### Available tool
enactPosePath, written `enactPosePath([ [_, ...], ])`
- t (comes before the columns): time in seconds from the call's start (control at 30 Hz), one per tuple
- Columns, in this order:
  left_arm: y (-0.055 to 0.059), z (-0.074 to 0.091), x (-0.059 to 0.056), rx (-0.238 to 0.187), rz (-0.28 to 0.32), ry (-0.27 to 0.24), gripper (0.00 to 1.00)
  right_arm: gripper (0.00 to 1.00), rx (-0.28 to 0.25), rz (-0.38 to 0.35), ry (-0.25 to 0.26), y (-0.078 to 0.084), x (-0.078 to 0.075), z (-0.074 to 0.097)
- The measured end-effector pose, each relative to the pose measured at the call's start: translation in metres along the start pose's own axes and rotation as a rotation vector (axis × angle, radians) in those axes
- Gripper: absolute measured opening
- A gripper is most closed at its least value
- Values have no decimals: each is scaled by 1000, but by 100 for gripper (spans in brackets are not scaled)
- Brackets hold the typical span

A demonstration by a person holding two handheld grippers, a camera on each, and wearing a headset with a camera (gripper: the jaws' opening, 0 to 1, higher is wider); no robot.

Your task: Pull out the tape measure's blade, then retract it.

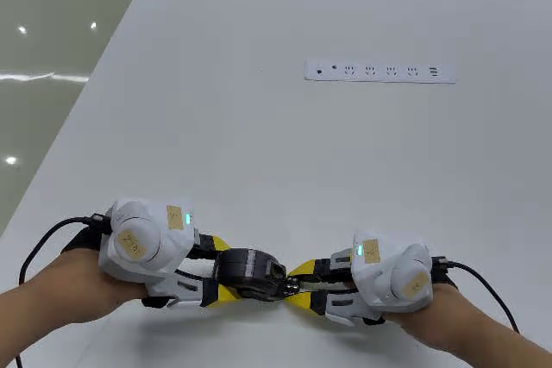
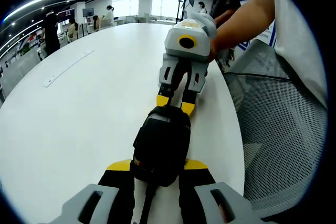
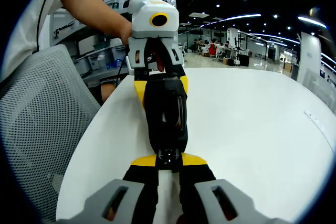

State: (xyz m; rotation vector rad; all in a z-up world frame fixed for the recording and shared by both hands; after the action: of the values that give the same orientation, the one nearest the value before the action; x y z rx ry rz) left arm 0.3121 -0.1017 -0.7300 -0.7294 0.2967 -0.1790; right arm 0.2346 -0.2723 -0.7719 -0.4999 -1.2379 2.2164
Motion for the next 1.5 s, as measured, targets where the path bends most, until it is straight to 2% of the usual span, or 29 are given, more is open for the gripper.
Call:
enactPosePath([
  [0.27,0,0,0,9,-35,1,28,11,20,25,0,-1,2,2],
  [0.73,2,2,0,4,-37,-1,28,11,24,45,2,-4,-1,13],
  [1.13,2,1,0,4,-39,0,28,11,44,56,13,0,-6,28],
  [1.5,2,2,0,0,-32,0,28,11,75,71,31,6,-12,51],
])
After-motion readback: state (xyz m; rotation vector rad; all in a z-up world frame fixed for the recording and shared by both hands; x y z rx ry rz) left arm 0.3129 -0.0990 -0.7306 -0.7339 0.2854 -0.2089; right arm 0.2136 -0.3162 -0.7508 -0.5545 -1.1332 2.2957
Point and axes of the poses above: the centre of the closed fingertips' face, and the gripper's own axes: z roughly backward along the fingers, x roughly to its left, y roughly out of its underside, the point moved 9 cm from there along z, roughly backward along the fingers, and after that the axes turned 11 degrees about y, right-handed, at the moved point
